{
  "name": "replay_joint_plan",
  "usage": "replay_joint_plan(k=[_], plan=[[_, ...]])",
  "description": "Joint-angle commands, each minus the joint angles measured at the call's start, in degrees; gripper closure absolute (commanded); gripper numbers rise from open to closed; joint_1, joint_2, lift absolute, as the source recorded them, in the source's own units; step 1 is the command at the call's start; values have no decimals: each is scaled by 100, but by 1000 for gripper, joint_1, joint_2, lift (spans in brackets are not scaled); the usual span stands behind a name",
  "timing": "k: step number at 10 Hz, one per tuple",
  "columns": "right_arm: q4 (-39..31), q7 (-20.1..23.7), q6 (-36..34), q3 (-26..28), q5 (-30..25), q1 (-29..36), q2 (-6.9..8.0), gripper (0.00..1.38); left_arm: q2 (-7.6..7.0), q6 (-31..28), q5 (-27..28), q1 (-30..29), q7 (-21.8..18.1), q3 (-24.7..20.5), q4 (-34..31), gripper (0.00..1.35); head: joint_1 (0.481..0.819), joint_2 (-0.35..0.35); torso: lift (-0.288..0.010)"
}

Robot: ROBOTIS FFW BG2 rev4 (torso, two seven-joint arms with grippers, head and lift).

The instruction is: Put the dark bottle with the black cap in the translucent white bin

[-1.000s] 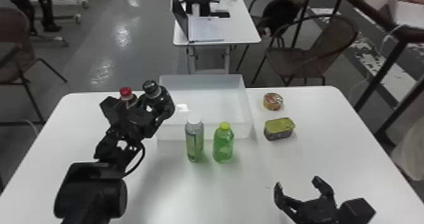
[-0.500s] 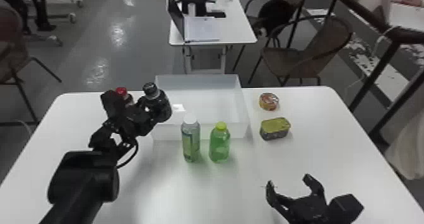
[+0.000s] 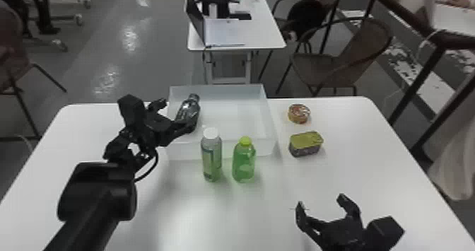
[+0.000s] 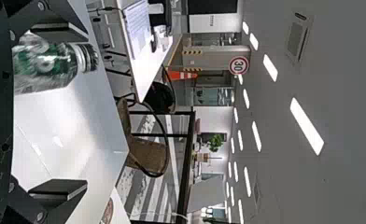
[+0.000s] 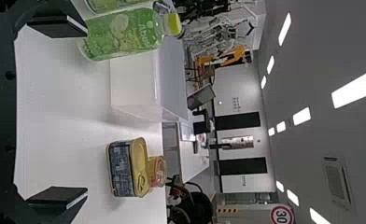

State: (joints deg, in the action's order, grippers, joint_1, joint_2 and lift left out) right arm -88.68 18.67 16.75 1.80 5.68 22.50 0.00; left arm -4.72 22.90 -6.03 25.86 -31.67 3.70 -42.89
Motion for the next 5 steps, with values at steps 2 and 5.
replay_joint_plan(k=[2, 5], plan=[[-53, 14, 13, 23, 30, 62, 5, 98, -46, 425, -285, -108, -41, -18, -53, 122, 695, -35, -58], [-114, 6, 13, 23, 12, 88, 5, 99, -38, 461, -434, -1145, 346, -396, -1292, 122, 695, -17, -58]])
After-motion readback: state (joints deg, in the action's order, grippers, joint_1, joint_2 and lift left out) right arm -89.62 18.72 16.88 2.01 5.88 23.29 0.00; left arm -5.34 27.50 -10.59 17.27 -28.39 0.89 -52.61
